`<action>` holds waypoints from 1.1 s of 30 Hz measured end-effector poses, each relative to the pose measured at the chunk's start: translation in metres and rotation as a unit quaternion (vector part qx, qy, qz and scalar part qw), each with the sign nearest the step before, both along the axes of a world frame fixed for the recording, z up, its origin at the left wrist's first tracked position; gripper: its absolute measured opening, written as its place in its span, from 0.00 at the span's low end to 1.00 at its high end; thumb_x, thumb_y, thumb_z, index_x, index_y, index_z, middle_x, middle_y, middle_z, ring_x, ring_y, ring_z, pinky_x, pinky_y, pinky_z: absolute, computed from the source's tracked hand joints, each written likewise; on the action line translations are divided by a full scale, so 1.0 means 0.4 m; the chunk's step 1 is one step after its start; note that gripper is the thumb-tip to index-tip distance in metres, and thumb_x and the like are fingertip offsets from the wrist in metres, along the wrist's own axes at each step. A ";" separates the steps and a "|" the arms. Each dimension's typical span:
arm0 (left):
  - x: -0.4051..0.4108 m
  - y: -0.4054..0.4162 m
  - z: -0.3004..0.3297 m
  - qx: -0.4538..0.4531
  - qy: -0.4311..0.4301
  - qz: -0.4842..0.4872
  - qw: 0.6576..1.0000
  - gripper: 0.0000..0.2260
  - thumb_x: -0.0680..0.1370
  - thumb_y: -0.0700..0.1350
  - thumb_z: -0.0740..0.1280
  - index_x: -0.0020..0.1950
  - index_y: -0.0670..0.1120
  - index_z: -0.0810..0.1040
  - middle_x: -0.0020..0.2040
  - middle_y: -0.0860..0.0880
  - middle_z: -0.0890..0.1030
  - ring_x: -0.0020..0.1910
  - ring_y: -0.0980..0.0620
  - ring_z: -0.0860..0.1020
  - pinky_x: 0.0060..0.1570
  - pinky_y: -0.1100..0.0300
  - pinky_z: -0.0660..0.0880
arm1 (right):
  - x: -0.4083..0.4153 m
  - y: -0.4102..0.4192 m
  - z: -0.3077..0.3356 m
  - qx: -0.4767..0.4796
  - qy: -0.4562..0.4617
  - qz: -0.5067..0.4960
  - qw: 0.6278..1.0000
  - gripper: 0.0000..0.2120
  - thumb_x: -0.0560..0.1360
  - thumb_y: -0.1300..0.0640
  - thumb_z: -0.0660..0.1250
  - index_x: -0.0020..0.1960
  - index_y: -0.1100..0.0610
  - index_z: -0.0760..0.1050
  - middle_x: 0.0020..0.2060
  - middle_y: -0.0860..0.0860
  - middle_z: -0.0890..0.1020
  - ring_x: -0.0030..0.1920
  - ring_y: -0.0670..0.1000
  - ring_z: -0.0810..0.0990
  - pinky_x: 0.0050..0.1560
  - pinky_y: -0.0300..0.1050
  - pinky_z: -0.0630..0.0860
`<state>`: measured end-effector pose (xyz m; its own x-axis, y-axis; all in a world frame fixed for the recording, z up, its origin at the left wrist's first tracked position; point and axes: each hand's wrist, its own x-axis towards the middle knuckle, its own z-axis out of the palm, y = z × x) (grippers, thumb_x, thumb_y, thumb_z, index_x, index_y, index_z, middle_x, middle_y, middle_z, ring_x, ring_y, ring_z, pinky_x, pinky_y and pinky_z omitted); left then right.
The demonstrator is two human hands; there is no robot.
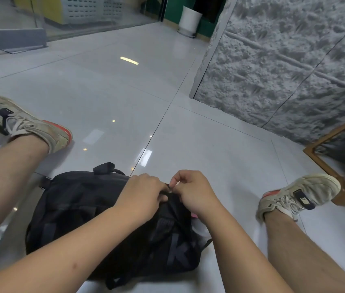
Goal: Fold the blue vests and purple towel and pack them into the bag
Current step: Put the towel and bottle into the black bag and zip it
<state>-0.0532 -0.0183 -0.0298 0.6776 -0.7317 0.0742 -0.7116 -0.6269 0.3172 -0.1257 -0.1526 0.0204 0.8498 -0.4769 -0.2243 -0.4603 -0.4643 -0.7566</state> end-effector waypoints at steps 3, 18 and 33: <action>0.000 -0.007 -0.008 -0.010 -0.003 0.029 1.000 0.11 0.84 0.53 0.63 0.62 0.57 0.83 0.55 0.53 0.83 0.58 0.49 0.77 0.57 0.55 0.70 | -0.010 -0.018 -0.004 -0.054 -0.002 -0.049 0.997 0.13 0.72 0.66 0.63 0.34 0.53 0.79 0.29 0.47 0.76 0.28 0.50 0.72 0.28 0.40 0.69; 0.011 0.011 0.011 0.023 -0.017 0.025 0.999 0.11 0.84 0.51 0.63 0.62 0.59 0.83 0.54 0.56 0.84 0.59 0.52 0.77 0.51 0.60 0.68 | -0.074 -0.095 -0.022 -0.054 0.074 -0.082 0.992 0.11 0.71 0.66 0.63 0.35 0.55 0.81 0.34 0.47 0.84 0.36 0.51 0.82 0.36 0.43 0.76; 0.006 -0.008 -0.009 -0.030 0.027 0.014 0.999 0.13 0.82 0.48 0.62 0.64 0.58 0.79 0.55 0.56 0.81 0.59 0.50 0.76 0.60 0.52 0.72 | -0.064 -0.098 -0.048 -0.086 0.093 -0.021 0.992 0.15 0.72 0.67 0.57 0.42 0.51 0.77 0.24 0.45 0.78 0.28 0.41 0.76 0.34 0.40 0.70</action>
<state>-0.0508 -0.0215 -0.0333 0.7025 -0.7072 0.0800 -0.6746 -0.6259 0.3913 -0.1515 -0.1918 0.0011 0.7793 -0.5564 -0.2882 -0.6068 -0.5555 -0.5685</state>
